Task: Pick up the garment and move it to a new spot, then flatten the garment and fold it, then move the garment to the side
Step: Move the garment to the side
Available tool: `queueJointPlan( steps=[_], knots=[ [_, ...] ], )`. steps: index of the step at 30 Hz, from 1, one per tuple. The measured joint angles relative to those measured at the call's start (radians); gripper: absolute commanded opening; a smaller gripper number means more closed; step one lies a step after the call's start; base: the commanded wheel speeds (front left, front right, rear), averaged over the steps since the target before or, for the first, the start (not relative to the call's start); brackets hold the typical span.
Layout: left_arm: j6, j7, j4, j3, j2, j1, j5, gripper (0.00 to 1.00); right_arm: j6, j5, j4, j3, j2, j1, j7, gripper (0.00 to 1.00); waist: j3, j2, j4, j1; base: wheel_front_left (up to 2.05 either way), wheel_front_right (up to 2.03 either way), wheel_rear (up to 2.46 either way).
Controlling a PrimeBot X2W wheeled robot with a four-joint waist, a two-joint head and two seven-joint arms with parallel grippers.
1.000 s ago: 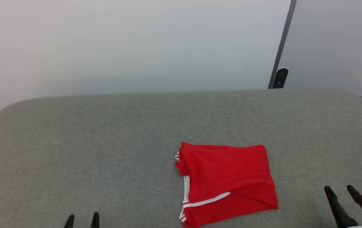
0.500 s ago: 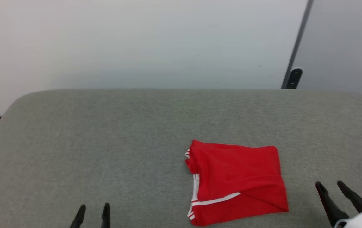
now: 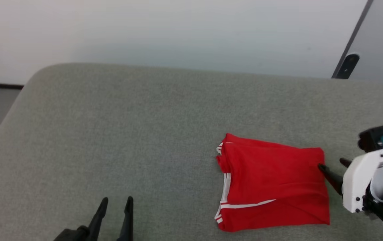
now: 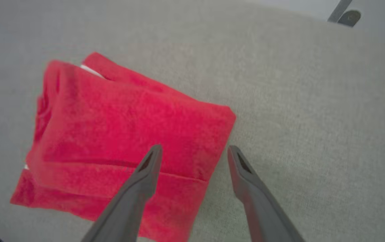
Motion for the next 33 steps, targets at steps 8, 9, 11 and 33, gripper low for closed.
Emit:
queueJointPlan(
  steps=[8,9,11,33],
  knots=[
    [-0.028,-0.011,0.046,-0.012,-0.018,-0.061,0.001,1.0,0.0,0.03,0.143,0.073,-0.043,-0.102,0.277,1.0,0.075,0.0,0.028,0.0,0.0,0.0,0.0],
    [-0.03,-0.011,0.05,-0.013,-0.021,-0.07,0.001,1.0,0.0,0.03,0.152,0.074,-0.044,-0.109,0.297,1.0,0.085,0.0001,0.03,0.0,0.0,0.0,0.0],
    [-0.038,-0.013,0.059,-0.015,-0.024,-0.089,0.003,1.0,0.0,0.027,0.158,0.078,-0.046,-0.124,0.326,1.0,0.106,0.0,0.033,0.0,0.0,0.0,0.0],
    [-0.083,-0.016,0.102,0.039,-0.058,-0.185,0.046,1.0,0.0,0.028,0.129,0.027,0.0,-0.142,0.205,0.0,0.209,0.0,0.018,0.0,0.0,0.0,0.0]
  ],
)
